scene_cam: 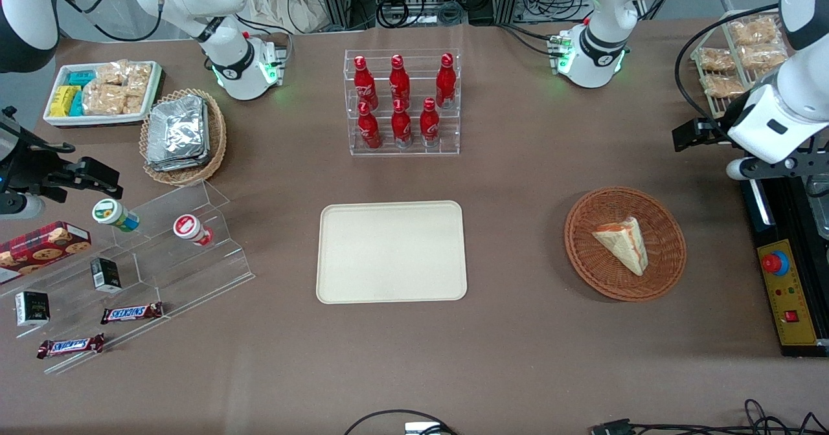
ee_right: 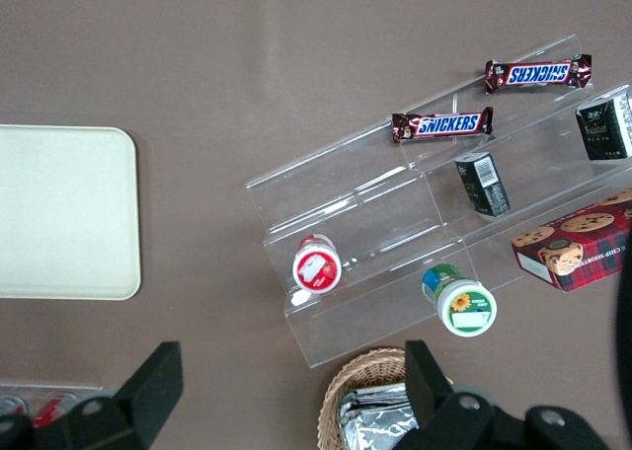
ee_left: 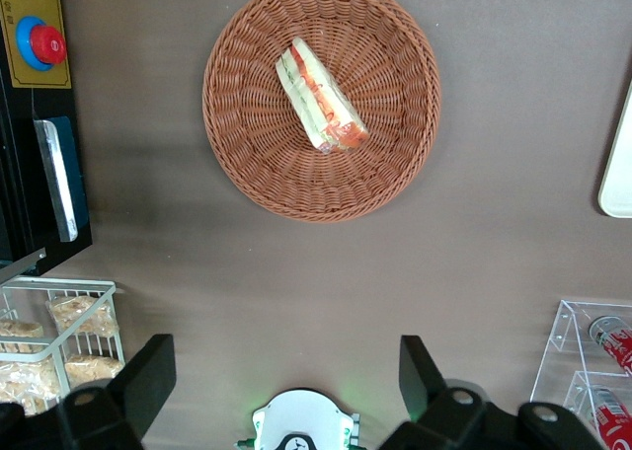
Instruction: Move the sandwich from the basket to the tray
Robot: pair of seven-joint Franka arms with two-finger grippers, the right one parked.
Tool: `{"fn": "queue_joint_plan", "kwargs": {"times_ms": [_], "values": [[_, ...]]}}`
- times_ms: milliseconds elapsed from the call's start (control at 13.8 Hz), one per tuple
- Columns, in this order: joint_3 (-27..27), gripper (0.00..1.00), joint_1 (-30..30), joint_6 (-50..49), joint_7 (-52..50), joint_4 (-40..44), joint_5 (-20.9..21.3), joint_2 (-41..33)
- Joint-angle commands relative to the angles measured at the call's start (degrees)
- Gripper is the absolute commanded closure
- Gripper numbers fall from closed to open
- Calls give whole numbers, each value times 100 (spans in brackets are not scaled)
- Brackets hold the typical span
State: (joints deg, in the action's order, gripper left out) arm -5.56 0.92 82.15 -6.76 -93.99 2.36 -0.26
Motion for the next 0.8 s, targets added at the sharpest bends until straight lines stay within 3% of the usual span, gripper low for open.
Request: {"fn": "queue_joint_plan", "kwargs": {"times_ms": [0,725], "values": [[37,0,4,90,60,-119,-112,-114],[37,0,-4,108,34,-93,-130,-79]]}}
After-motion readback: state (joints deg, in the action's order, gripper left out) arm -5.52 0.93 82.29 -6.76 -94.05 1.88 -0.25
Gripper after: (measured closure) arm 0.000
